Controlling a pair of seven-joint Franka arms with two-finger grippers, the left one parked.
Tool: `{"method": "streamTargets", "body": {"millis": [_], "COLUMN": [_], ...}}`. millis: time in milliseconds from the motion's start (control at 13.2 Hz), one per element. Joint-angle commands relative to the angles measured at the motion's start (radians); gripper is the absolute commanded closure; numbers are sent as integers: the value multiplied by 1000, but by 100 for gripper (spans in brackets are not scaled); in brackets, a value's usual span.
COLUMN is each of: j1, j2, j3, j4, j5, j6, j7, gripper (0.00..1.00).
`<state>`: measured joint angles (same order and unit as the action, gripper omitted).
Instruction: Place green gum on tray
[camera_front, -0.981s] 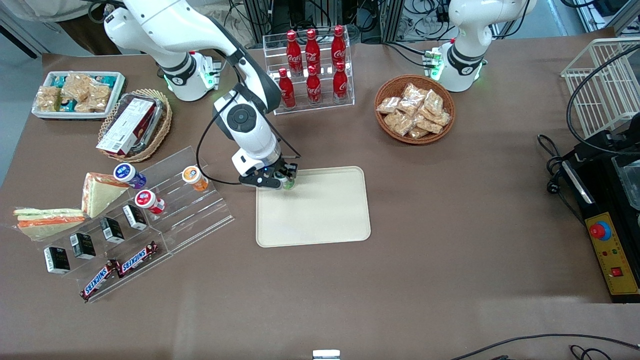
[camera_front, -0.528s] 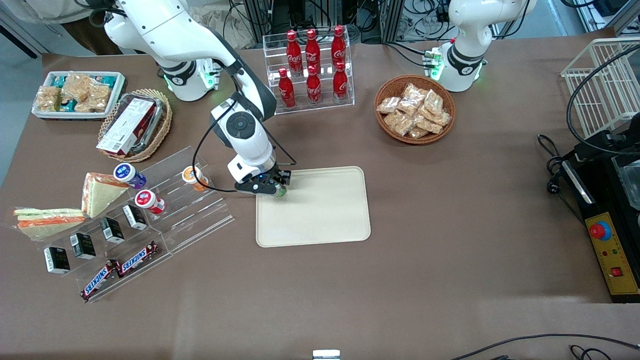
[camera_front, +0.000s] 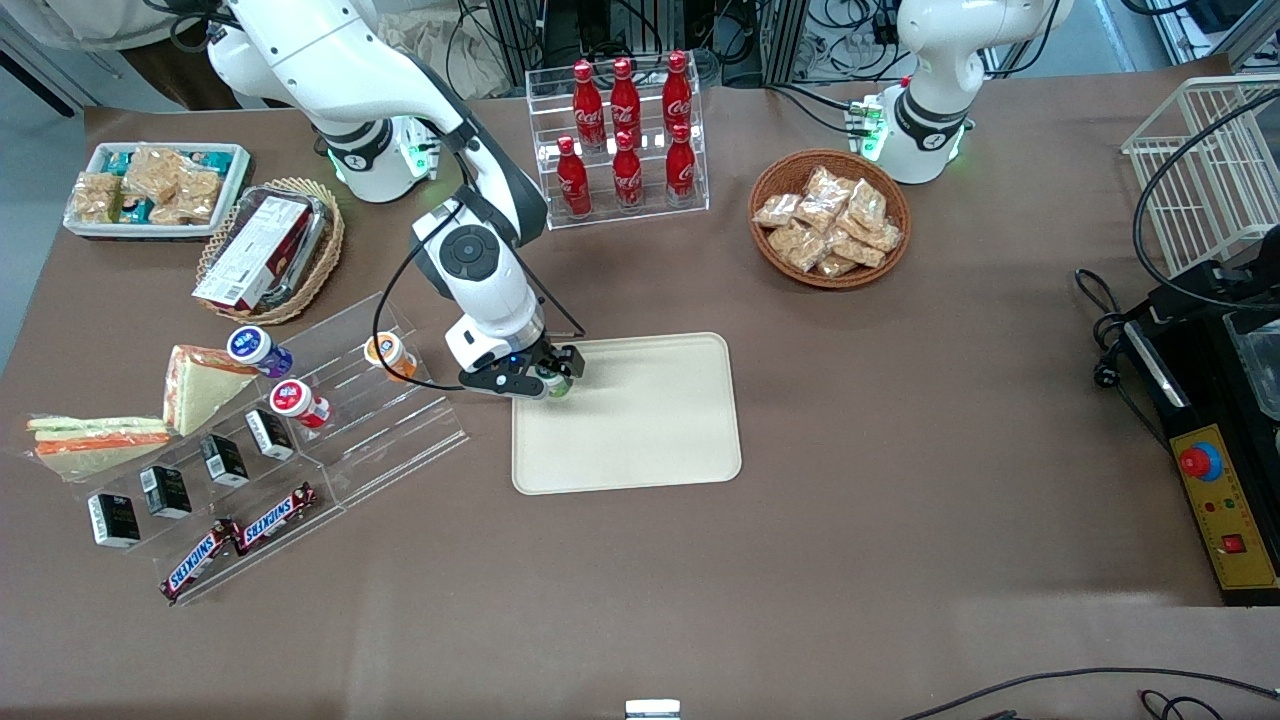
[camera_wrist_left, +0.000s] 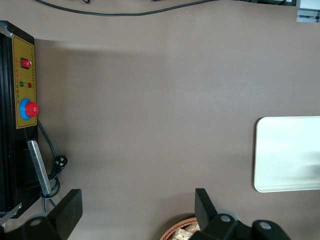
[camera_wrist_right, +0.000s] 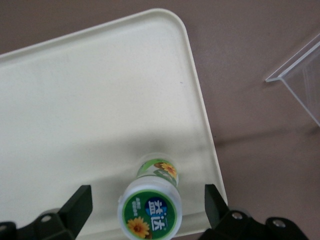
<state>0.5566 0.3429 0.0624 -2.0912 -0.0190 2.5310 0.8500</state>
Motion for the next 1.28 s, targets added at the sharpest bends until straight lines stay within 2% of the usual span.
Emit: {"method": "streamTargets", "body": {"millis": [0,226,377,528,679,830,981,1208], "j1": [-10,-10,-20,-101,-231,-351,-470,-484], "j2": [-93,-200,-252,-295,-372,-404,-404,-397], "j3": [20,22,20,23,19,5,-12,-102], "j4": [84,257,391,483,482,480,482,496], "j5": [-16,-12,-12,8,60,62,63,62], "j6": [-200,-500,-680,-841,-879,-903,-928,-928], "j7": [8,-9,-83,-199,-404,-616,-734,-761], "gripper": [0,0,0,0,0,0,0,0]}}
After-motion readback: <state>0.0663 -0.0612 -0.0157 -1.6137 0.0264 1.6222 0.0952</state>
